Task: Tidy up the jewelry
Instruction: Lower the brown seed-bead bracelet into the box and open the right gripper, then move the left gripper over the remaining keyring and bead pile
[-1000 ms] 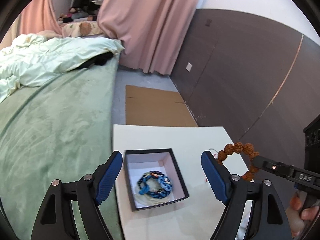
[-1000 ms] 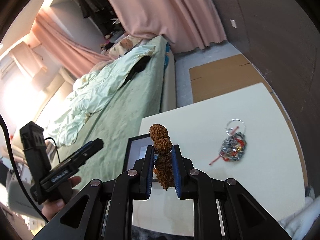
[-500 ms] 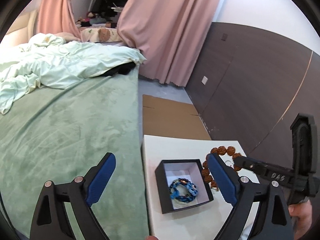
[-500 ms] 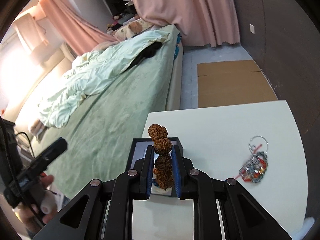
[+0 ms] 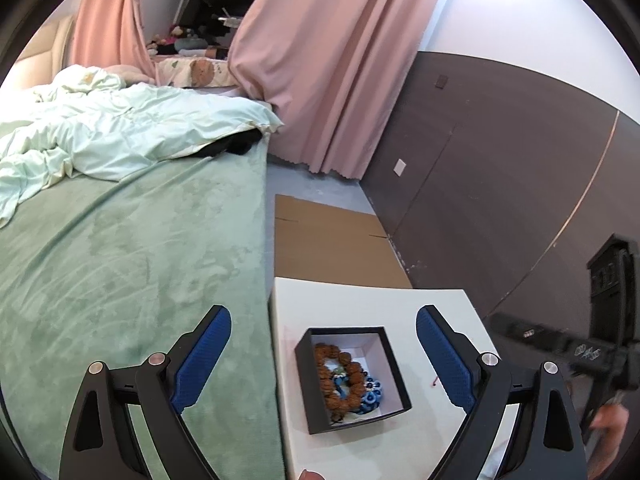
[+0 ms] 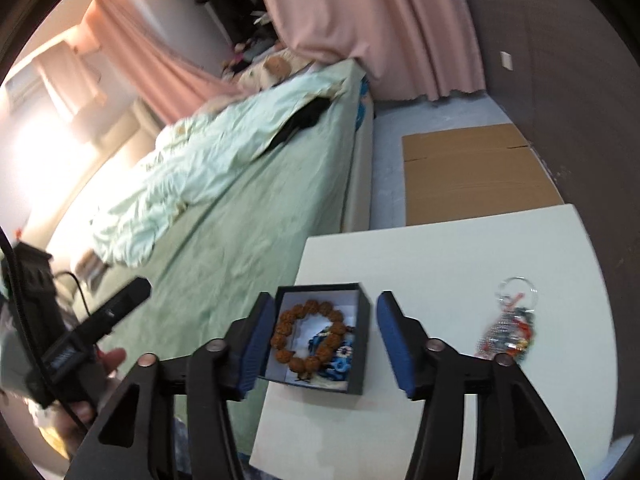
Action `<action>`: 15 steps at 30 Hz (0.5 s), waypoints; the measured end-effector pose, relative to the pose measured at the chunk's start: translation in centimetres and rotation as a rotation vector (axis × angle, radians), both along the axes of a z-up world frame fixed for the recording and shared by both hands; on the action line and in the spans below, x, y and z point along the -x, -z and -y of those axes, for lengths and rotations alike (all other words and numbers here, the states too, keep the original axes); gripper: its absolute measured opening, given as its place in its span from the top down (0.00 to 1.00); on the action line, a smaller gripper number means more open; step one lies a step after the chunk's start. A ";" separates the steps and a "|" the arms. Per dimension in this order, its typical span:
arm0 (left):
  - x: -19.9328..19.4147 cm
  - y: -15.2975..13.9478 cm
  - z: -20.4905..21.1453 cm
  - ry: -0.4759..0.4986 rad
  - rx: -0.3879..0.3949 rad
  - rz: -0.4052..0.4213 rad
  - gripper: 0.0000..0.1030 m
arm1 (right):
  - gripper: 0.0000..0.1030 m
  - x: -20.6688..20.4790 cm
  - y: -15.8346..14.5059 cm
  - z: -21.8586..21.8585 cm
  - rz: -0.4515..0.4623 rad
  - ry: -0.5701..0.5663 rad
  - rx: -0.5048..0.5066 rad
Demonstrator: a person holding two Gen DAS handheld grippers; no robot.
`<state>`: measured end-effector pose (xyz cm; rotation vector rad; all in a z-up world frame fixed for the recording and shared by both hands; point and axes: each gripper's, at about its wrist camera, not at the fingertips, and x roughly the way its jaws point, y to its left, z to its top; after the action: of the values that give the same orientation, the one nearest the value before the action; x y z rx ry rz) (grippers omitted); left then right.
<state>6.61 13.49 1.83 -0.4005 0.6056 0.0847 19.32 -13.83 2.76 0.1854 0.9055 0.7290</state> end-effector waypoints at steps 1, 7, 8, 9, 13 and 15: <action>-0.1 0.0 0.3 0.006 -0.001 0.000 0.09 | 0.23 -0.1 -0.2 0.7 0.003 0.015 -0.005; -1.0 -0.1 2.8 0.057 -0.016 -0.003 0.09 | 0.14 -0.5 -0.5 6.5 -0.014 0.119 -0.023; -1.2 -0.1 3.2 0.066 -0.017 -0.003 0.09 | 0.14 -0.6 -0.2 7.4 -0.024 0.136 -0.023; -1.3 -0.1 3.6 0.073 -0.019 -0.003 0.09 | 0.14 -0.7 0.0 8.0 -0.031 0.148 -0.023; -2.0 -0.1 5.3 0.103 -0.031 -0.002 0.09 | 0.14 -1.1 1.0 9.8 -0.065 0.177 -0.025; -2.4 -0.1 6.1 0.116 -0.028 0.001 0.09 | 0.14 -1.1 1.4 10.7 -0.076 0.196 -0.025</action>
<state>9.00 7.41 1.93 -0.3378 0.6253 -0.0179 20.45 -24.53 1.38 0.3208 0.9357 0.5543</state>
